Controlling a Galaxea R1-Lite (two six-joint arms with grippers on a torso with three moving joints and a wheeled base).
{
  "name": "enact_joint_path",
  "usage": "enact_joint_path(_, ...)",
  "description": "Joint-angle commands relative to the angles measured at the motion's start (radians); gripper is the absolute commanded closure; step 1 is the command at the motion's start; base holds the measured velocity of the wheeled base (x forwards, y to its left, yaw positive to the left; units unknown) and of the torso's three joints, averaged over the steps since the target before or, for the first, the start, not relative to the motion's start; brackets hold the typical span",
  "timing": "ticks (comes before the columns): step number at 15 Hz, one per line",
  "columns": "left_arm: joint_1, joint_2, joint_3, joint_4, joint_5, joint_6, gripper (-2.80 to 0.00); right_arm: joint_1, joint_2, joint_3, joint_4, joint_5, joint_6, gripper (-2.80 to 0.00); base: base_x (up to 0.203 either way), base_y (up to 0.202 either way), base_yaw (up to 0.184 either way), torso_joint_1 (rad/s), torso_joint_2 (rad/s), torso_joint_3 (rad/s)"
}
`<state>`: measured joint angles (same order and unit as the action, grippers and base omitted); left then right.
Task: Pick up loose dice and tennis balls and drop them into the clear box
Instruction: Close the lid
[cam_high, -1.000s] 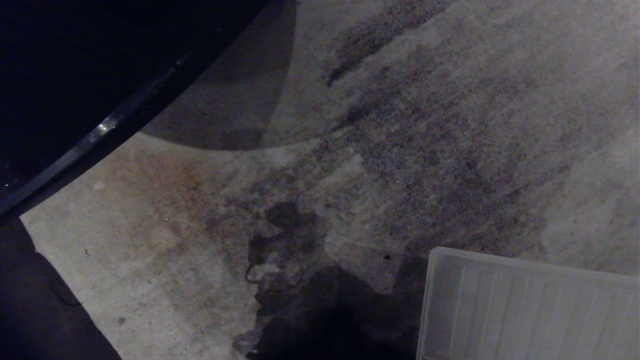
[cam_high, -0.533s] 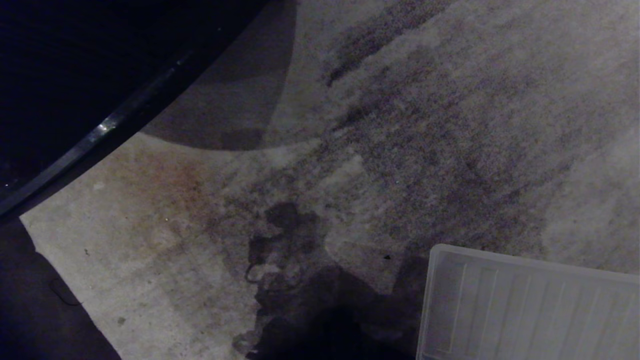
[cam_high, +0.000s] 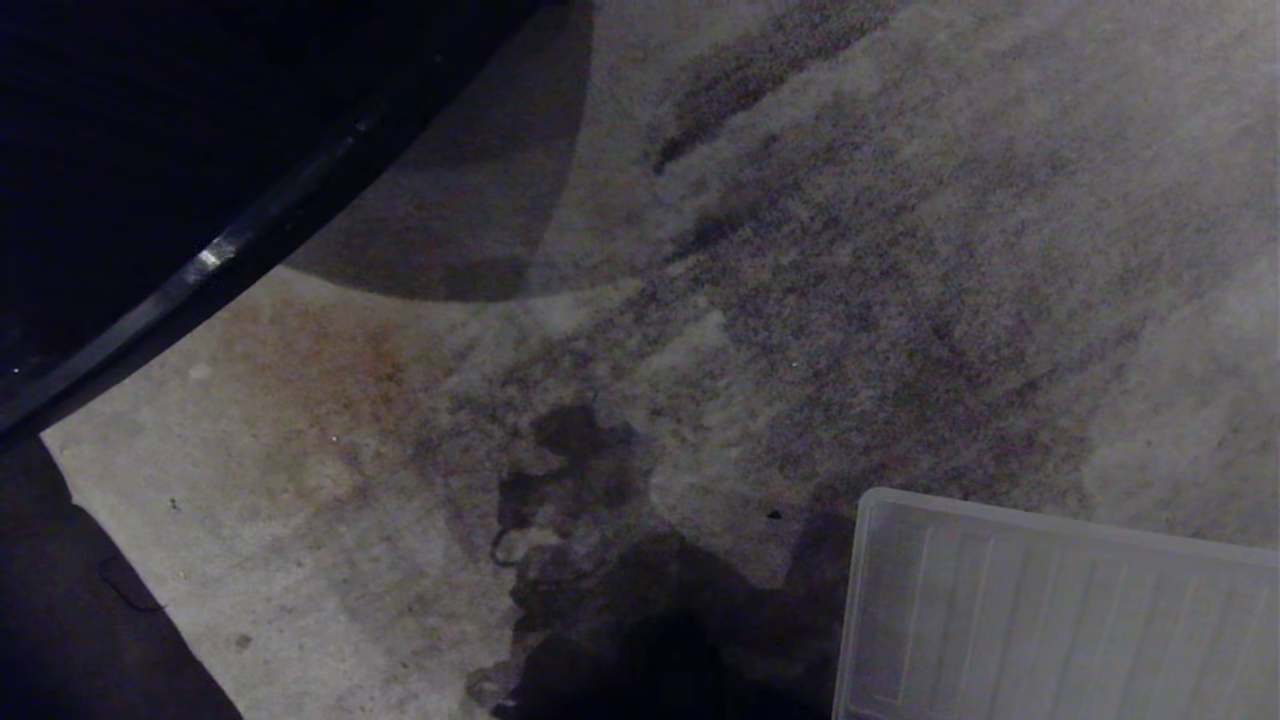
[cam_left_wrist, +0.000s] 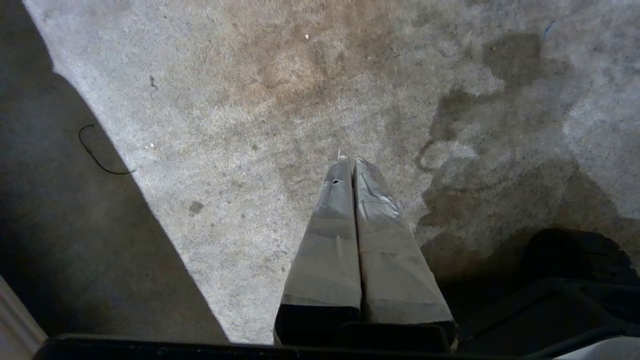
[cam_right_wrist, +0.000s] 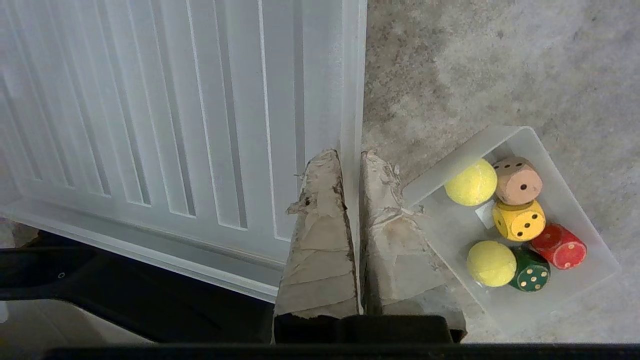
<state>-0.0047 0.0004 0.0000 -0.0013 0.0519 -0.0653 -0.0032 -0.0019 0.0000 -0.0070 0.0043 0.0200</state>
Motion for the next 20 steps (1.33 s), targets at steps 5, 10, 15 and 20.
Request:
enact_joint_path(5, 0.000, 0.001, 0.002, 0.000, 0.002, -0.010, 0.00, 0.000, 0.002, 0.000, -0.001, 0.000, 0.000, 0.00, 0.000, 0.000, 0.000, 0.003, 0.00, 0.174)
enact_joint_path(10, 0.000, 0.001, 0.002, 0.000, 0.002, -0.007, 0.00, 0.000, 0.002, 0.002, -0.001, 0.000, 0.000, 0.00, 0.000, 0.000, 0.000, 0.000, 0.00, 0.202)
enact_joint_path(15, 0.000, 0.001, 0.002, 0.001, 0.002, -0.008, 0.00, 0.000, 0.002, 0.001, -0.001, 0.000, 0.000, 0.00, 0.000, 0.000, 0.000, 0.002, 0.00, 0.203)
enact_joint_path(20, 0.000, 0.001, 0.002, 0.001, -0.004, 0.027, 0.00, 0.000, 0.002, 0.000, -0.001, 0.000, 0.000, 0.00, 0.000, 0.000, 0.000, 0.003, 0.00, 0.204)
